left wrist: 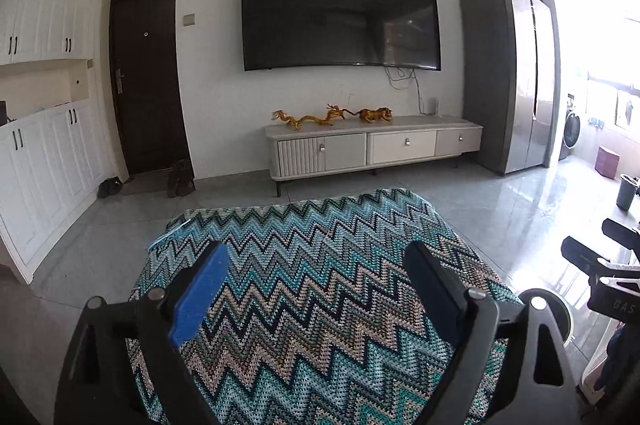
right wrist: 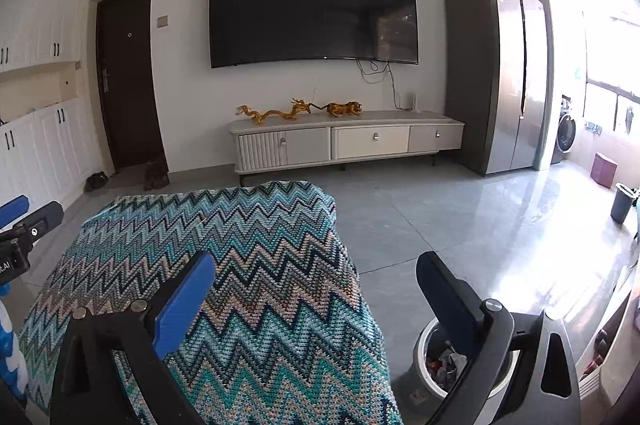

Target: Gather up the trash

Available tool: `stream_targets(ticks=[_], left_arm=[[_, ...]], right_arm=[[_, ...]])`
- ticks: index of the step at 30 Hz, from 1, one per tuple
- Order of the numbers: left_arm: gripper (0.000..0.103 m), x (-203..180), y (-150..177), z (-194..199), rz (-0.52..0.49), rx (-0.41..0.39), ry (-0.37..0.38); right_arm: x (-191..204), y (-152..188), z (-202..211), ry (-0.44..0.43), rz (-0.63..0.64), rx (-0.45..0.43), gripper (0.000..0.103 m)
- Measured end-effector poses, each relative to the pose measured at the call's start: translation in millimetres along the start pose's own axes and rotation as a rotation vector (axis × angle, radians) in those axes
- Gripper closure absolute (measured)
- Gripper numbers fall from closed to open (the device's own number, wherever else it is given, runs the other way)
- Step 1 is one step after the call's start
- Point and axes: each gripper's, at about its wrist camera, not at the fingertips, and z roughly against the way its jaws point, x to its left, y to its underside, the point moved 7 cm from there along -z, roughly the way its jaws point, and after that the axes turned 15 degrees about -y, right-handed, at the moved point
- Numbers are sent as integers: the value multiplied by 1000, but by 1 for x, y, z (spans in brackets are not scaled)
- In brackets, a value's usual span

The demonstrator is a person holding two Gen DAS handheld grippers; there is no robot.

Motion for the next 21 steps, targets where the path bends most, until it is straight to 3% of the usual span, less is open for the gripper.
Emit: stream_targets(ticks=[7,21], left_arm=[[10,-3,3,-2,12,-20,-6],[7,-31,7,-1,-40,-41,-1]], right_arm=[[-10,2,2,82,21,-15,0],[-24,7,-1,89,-6,-24,0]])
